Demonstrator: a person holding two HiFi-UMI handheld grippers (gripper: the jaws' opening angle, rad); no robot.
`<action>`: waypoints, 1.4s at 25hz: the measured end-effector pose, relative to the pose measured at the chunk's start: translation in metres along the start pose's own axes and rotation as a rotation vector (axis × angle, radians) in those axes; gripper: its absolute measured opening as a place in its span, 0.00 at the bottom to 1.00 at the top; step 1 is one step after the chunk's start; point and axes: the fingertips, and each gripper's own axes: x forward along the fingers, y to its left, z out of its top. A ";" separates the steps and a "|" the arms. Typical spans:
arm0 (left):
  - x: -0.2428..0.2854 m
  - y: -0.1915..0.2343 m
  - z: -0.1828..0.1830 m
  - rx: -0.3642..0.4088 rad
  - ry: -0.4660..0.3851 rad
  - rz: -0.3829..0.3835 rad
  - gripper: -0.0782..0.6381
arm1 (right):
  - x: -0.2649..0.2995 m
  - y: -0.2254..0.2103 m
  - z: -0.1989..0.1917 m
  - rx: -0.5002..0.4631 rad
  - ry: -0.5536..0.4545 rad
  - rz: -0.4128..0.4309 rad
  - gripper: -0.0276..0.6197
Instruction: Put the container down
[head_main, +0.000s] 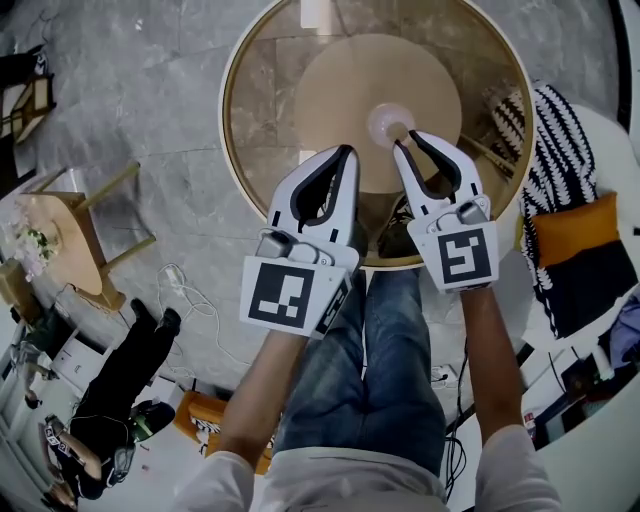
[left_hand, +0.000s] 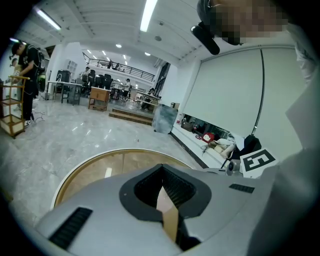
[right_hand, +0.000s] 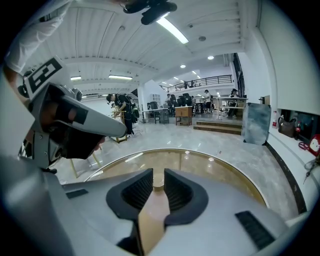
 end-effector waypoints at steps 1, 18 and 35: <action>-0.001 -0.001 0.002 0.001 -0.002 -0.001 0.13 | -0.002 -0.001 0.002 0.004 -0.002 0.000 0.16; -0.019 -0.011 0.019 -0.009 -0.024 -0.004 0.13 | -0.026 -0.003 0.022 0.020 -0.004 -0.018 0.07; -0.037 -0.029 0.043 -0.004 -0.029 -0.024 0.13 | -0.053 -0.001 0.052 0.048 -0.004 -0.018 0.07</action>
